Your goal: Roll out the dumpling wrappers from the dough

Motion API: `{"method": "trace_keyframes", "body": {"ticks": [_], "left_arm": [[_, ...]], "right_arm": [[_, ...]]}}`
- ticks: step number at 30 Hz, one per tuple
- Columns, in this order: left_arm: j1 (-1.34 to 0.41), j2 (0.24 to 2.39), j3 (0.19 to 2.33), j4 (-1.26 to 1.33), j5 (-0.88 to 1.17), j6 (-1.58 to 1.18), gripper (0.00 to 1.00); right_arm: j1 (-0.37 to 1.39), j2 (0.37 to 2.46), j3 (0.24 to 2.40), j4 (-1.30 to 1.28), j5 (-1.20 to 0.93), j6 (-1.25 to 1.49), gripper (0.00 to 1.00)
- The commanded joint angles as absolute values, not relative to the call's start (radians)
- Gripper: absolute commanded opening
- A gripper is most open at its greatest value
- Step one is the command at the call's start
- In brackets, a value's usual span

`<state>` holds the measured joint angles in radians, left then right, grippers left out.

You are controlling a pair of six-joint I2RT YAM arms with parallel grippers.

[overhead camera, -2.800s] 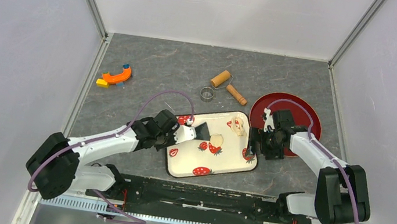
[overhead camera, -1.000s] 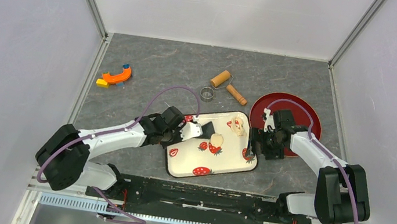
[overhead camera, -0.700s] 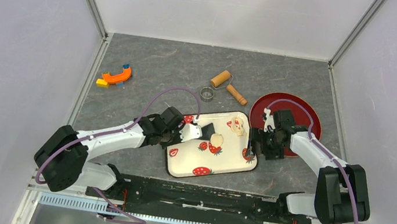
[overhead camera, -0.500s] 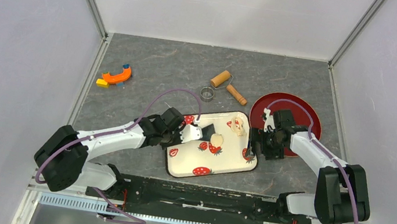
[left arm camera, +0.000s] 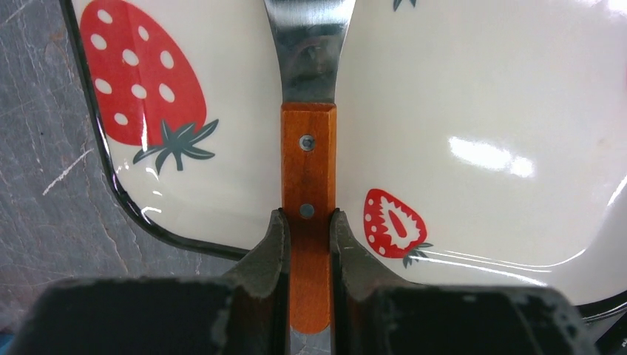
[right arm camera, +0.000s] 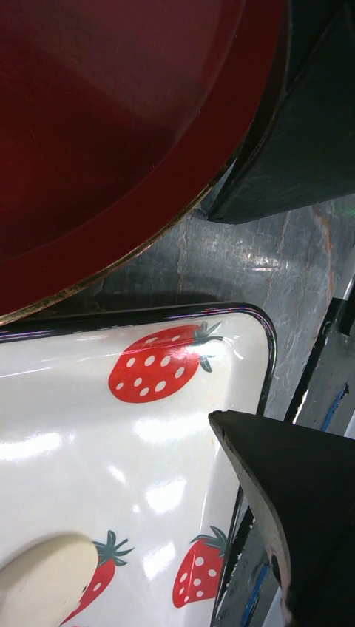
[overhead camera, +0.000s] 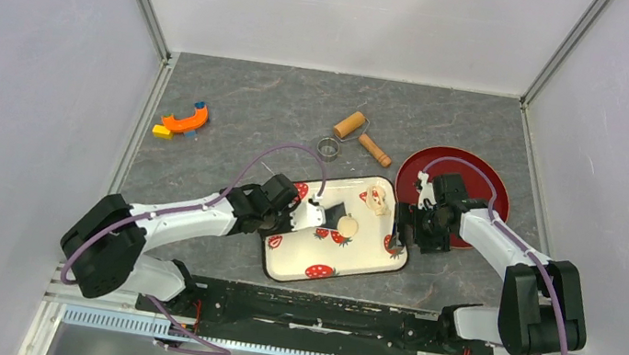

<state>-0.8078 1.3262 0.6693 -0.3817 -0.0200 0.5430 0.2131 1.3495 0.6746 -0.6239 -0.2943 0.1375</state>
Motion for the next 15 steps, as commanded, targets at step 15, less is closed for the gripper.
{"method": "trace_keyframes", "body": {"ticks": [15], "left_arm": [[-0.834,1.263,0.662,-0.23,0.044,0.364,0.02]], "right_arm": [[0.215,1.345,0.713,-0.6,-0.33,0.126,0.98]]}}
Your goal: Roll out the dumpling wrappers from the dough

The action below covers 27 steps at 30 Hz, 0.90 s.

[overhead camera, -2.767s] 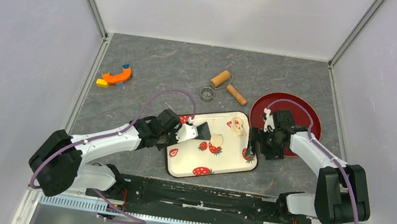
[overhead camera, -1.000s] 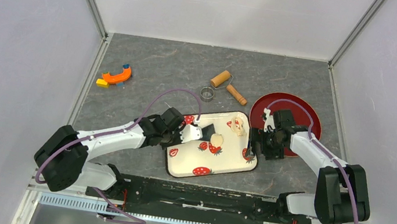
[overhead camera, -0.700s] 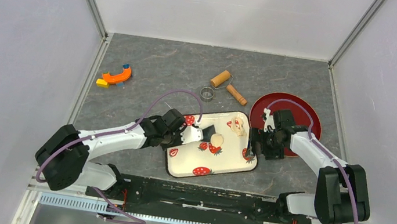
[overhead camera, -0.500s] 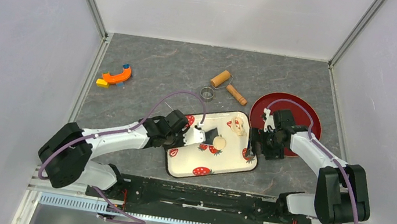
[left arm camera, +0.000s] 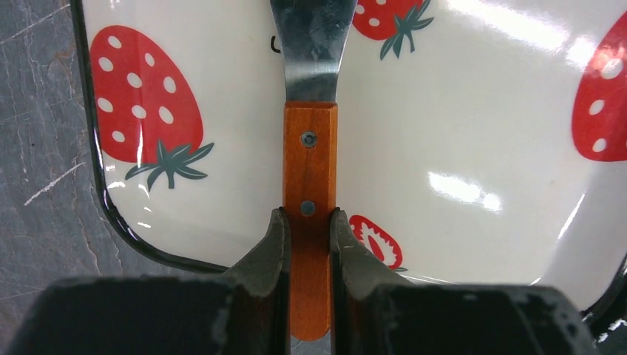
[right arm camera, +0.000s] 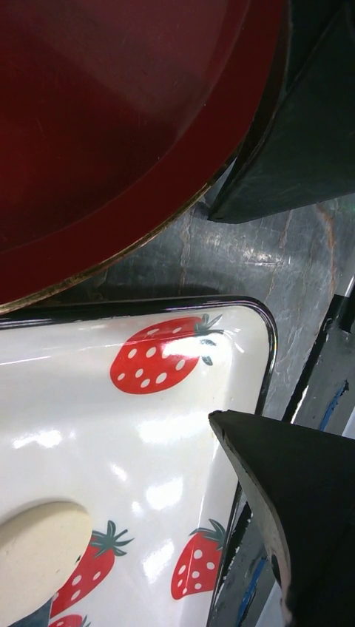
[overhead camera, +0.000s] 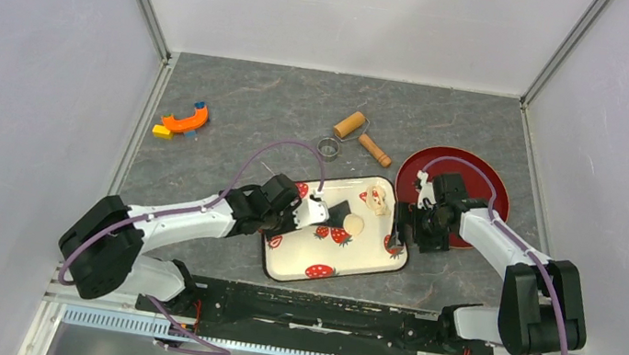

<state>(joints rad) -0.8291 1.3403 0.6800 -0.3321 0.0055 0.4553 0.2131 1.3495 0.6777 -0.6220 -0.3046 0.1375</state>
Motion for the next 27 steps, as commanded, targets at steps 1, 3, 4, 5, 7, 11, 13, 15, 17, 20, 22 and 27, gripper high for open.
{"method": "trace_keyframes", "body": {"ticks": [1,3,4,5,7,11,13,15,17,20,22,27], "left_arm": [[-0.835,1.251,0.657,-0.223,0.047,0.352,0.02],[-0.834,1.224,0.644,-0.203,0.046,0.331,0.02],[-0.834,1.211,0.639,-0.197,0.045,0.321,0.02],[-0.833,1.199,0.632,-0.187,0.044,0.314,0.02],[-0.832,1.175,0.622,-0.172,0.043,0.3,0.02],[-0.827,1.148,0.609,-0.148,0.049,0.28,0.02],[-0.824,1.141,0.609,-0.14,0.049,0.27,0.02],[-0.822,1.137,0.606,-0.129,0.049,0.259,0.02],[-0.82,1.131,0.606,-0.117,0.048,0.247,0.02],[-0.818,1.128,0.606,-0.109,0.049,0.238,0.02],[-0.817,1.124,0.607,-0.109,0.046,0.233,0.02],[-0.81,1.105,0.608,-0.101,0.038,0.213,0.02]], "right_arm": [[0.214,1.339,0.723,-0.602,-0.33,0.129,0.98],[0.214,1.331,0.748,-0.61,-0.333,0.13,0.98],[0.213,1.328,0.761,-0.614,-0.335,0.129,0.98],[0.214,1.322,0.774,-0.616,-0.336,0.132,0.98],[0.215,1.314,0.801,-0.621,-0.338,0.133,0.98],[0.214,1.292,0.855,-0.629,-0.314,0.146,0.98],[0.214,1.282,0.881,-0.629,-0.285,0.152,0.98],[0.211,1.281,0.904,-0.626,-0.261,0.152,0.98],[0.205,1.301,0.915,-0.625,-0.247,0.148,0.98],[0.19,1.345,0.916,-0.62,-0.243,0.138,0.98],[0.178,1.371,0.91,-0.606,-0.245,0.133,0.98],[0.164,1.447,0.876,-0.571,-0.28,0.111,0.98]]}}
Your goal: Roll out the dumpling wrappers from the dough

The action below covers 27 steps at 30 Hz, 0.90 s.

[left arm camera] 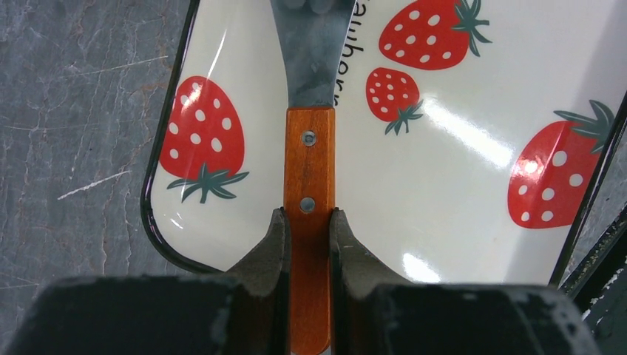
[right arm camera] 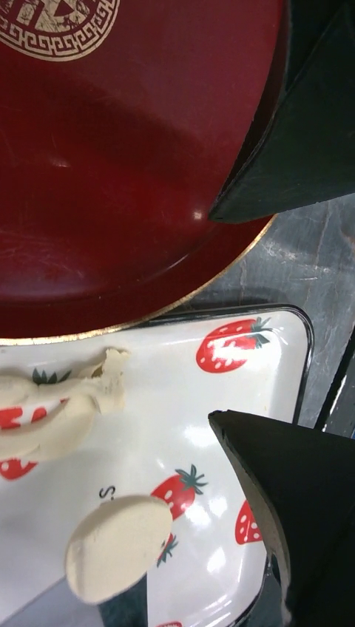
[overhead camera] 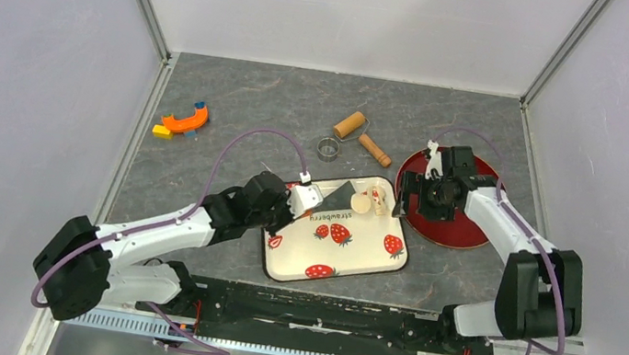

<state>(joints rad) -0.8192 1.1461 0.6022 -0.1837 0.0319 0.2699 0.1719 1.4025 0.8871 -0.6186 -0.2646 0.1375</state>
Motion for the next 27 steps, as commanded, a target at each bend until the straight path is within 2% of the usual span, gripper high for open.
{"method": "trace_keyframes", "body": {"ticks": [1,9,18,19,20,22,23,27], "left_arm": [[-0.807,1.101,0.61,-0.097,0.036,0.206,0.02],[-0.781,1.068,0.634,-0.081,0.019,0.188,0.02],[-0.755,1.093,0.649,-0.112,0.04,0.236,0.02],[-0.752,1.105,0.651,-0.121,0.038,0.252,0.05],[-0.748,1.118,0.655,-0.128,0.031,0.26,0.14],[-0.726,1.146,0.664,-0.147,0.068,0.286,0.39],[-0.709,1.163,0.673,-0.156,0.081,0.293,0.44],[-0.628,1.244,0.71,-0.195,0.179,0.338,0.49]], "right_arm": [[0.164,1.462,0.867,-0.562,-0.29,0.108,0.98],[0.174,1.549,0.791,-0.506,-0.427,0.09,0.98],[0.231,1.488,0.728,-0.489,-0.444,0.127,0.98],[0.232,1.478,0.727,-0.489,-0.434,0.129,0.98],[0.23,1.472,0.73,-0.494,-0.428,0.13,0.98],[0.23,1.47,0.739,-0.502,-0.422,0.127,0.98],[0.231,1.474,0.743,-0.507,-0.423,0.123,0.98],[0.232,1.486,0.75,-0.514,-0.418,0.118,0.98]]}}
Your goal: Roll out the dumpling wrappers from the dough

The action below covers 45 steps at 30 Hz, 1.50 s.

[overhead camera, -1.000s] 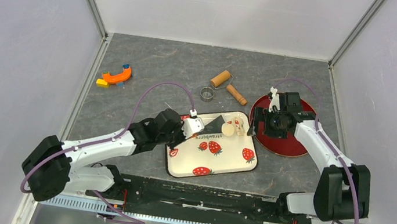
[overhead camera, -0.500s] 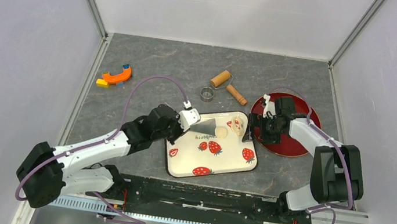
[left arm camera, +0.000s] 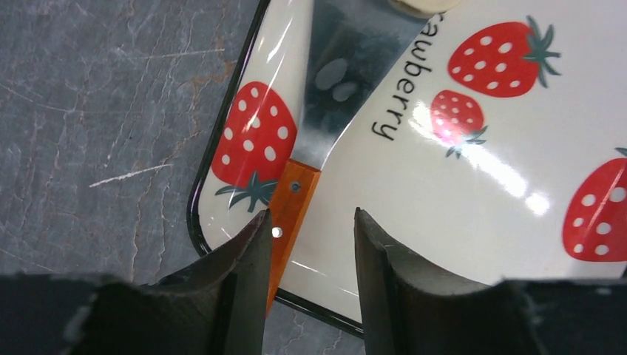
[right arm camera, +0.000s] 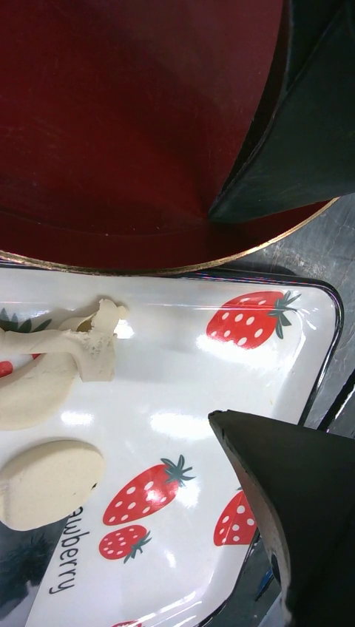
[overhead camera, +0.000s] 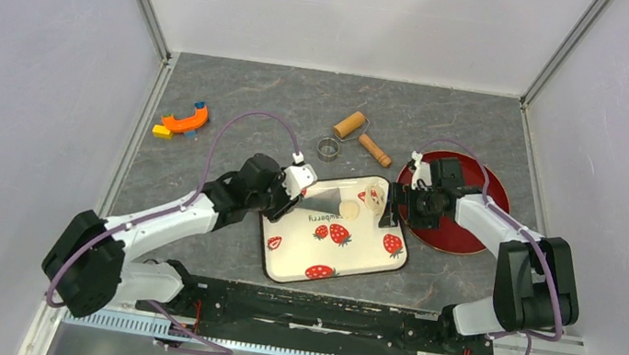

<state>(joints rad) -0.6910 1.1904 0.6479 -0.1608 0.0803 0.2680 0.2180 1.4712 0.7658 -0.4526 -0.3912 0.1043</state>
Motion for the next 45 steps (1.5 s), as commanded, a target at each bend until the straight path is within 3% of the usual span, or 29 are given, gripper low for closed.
{"method": "trace_keyframes", "body": {"ticks": [1,6,14,29,34,40,45], "left_arm": [[-0.607,1.259,0.719,-0.204,0.205,0.348,0.5],[-0.511,1.353,0.772,-0.281,0.385,0.467,0.49],[-0.497,1.493,0.848,-0.387,0.468,0.603,0.48],[-0.543,1.563,0.854,-0.435,0.274,0.719,0.46],[-0.601,1.585,0.847,-0.439,0.203,0.736,0.34],[-0.639,1.592,0.857,-0.439,0.176,0.735,0.04],[-0.652,1.602,0.896,-0.444,0.175,0.685,0.02]], "right_arm": [[0.231,1.484,0.75,-0.516,-0.418,0.117,0.98],[0.23,1.488,0.75,-0.523,-0.41,0.112,0.98],[0.23,1.493,0.75,-0.526,-0.405,0.111,0.98],[0.229,1.509,0.767,-0.537,-0.403,0.101,0.98],[0.228,1.512,0.771,-0.538,-0.404,0.102,0.98],[0.228,1.508,0.77,-0.535,-0.41,0.103,0.98],[0.228,1.509,0.765,-0.534,-0.409,0.102,0.98]]}}
